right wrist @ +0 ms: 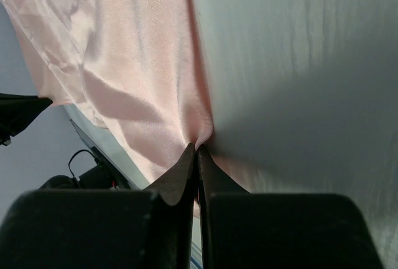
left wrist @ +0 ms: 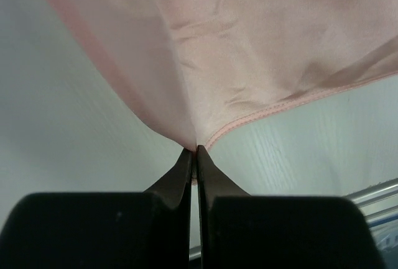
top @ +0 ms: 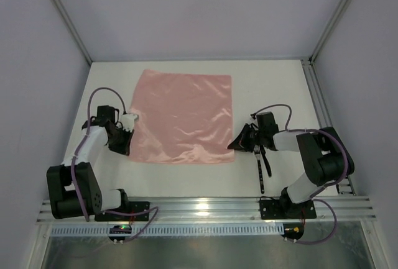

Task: Fold the napkin into a case and place the utensils inside
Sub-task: Flatten out the crumpled napkin at the center of the board, then pick up the flattened napkin from the center of the board.

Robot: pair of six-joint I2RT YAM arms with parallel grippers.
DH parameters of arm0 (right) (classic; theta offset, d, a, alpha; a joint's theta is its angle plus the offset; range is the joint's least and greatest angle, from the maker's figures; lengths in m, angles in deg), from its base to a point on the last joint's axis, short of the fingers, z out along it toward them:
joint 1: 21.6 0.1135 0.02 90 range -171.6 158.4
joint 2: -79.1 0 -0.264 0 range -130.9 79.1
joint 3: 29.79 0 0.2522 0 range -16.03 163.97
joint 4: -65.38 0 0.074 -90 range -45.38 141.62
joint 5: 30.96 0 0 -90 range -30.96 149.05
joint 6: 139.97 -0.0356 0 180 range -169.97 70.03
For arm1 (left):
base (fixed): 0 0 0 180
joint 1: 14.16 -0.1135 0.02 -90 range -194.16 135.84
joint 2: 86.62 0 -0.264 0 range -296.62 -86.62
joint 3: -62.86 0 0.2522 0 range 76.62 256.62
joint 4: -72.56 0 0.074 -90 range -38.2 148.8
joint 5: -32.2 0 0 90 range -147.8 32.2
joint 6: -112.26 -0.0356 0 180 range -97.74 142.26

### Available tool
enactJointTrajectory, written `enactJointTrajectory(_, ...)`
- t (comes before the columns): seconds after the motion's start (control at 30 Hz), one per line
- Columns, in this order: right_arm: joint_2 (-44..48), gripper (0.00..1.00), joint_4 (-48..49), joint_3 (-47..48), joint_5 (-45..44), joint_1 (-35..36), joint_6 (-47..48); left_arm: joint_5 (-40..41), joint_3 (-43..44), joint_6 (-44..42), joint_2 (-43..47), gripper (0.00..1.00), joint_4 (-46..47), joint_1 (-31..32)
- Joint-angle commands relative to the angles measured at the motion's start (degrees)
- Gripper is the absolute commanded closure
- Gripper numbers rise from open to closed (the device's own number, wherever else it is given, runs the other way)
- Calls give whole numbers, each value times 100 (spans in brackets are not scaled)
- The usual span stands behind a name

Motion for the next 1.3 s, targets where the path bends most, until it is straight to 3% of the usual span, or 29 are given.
enactJointTrajectory(0.0,303,96,271,-357,-258,114,234,250,-216,-443,365,100,-551,-147)
enactJointTrajectory(0.3,1453,96,-861,-656,-794,123,585,330,-366,-610,1007,100,-1211,-147)
enactJointTrajectory(0.57,2430,96,-1715,-919,-1172,246,735,-214,-164,-934,1341,100,-1677,-165)
enactJointTrajectory(0.6,2483,96,-1785,-955,-1163,255,744,-294,-120,-1040,1245,94,-1851,-165)
enactJointTrajectory(0.63,2544,96,-1821,-990,-1137,263,744,-390,20,-1145,1183,81,-1984,-156)
enactJointTrajectory(0.7,2580,96,-2031,-947,-1198,263,840,-654,275,-1514,973,47,-2570,-165)
enactJointTrajectory(0.77,2659,59,-2303,-684,-1338,263,971,-699,871,-1656,911,34,-2871,-165)
enactJointTrajectory(0.8,2694,49,-2714,-509,-1461,255,1190,-681,1109,-1621,902,32,-2916,-182)
enactJointTrajectory(0.87,2773,43,-3068,194,-2040,263,1402,-568,1801,-1438,876,31,-2628,-244)
enactJointTrajectory(0.97,2625,41,-3096,1202,-2507,246,1692,-251,2383,-551,280,55,-1452,-235)
enactJointTrajectory(1.0,2163,42,-3061,1503,-2534,202,1762,-137,2812,-44,-10,70,-1196,-235)
enactJointTrajectory(1.07,1494,49,-3069,2425,-2525,123,2017,-31,3332,477,-1151,78,-676,-200)
enactJointTrajectory(1.1,786,62,-3017,2742,-2482,10,2062,108,3952,836,-1555,76,-632,-104)
enactJointTrajectory(1.13,431,68,-2947,3328,-2394,-52,2053,145,4246,1005,-2290,72,-562,-60)
enactJointTrajectory(1.2,-229,79,-2824,3911,-2218,-132,1983,346,4765,1243,-2910,62,-465,98)
enactJointTrajectory(1.27,-1082,82,-2710,4685,-2000,-185,1791,628,5389,1490,-3673,57,-237,221)
